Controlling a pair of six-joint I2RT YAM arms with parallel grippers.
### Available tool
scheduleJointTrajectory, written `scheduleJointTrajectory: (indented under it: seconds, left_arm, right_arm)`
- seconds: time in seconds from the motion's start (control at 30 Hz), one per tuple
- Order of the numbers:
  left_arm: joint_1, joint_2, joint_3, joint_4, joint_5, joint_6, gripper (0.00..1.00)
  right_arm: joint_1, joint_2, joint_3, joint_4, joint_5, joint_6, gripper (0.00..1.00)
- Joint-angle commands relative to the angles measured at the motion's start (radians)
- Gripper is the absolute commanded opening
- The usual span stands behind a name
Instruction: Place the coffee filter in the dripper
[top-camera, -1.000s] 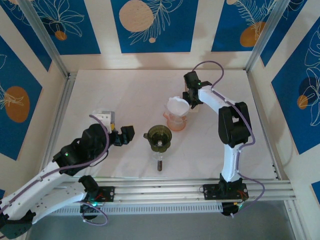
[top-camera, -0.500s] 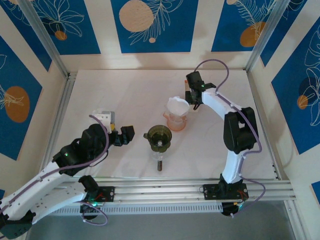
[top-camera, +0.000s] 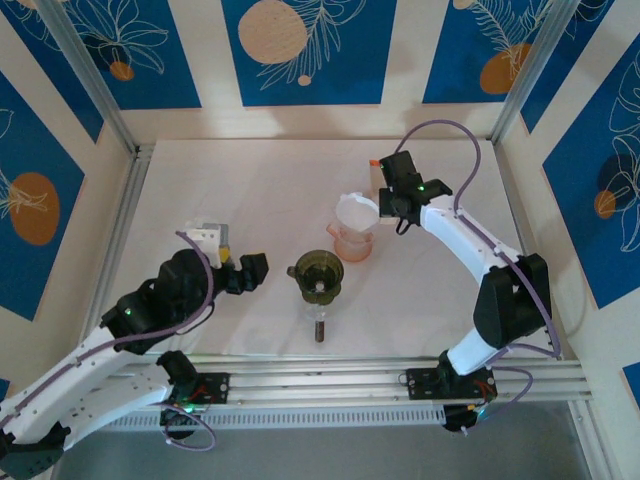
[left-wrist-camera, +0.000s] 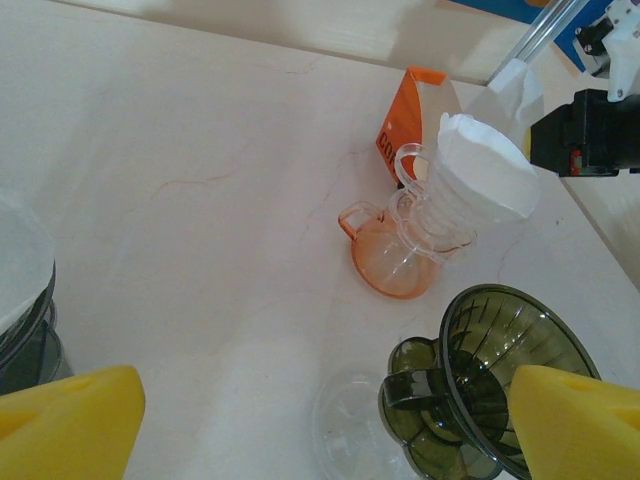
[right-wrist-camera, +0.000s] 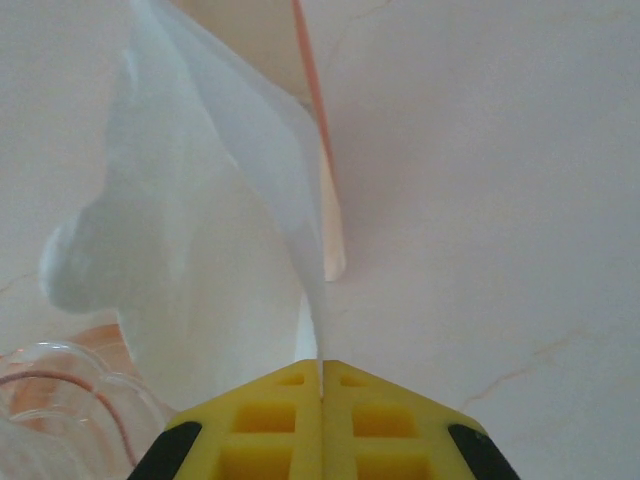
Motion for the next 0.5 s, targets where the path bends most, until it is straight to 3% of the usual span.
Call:
scheduleJointTrajectory:
  seconds: [0.0,0.33,0.47]
  left_arm:
    - [0.006,-0.012,0.011,0.017,0.015,0.022,0.94]
    - [0.006,-0.016,0.009,0.011,0.015,0.027,0.94]
    - [0.005,-0.014,0.021,-0.003,0.003,0.036,0.94]
  right_arm:
    - [0.004,-0.042,-0.006,-0.033,0.088,0.005,0.0]
    - [0.002,-0.174,0.039,-0.041,0.123,-0.012,0.0]
    - [0.039,-0.266,0.078,-0.083,0.026,0.026,0.0]
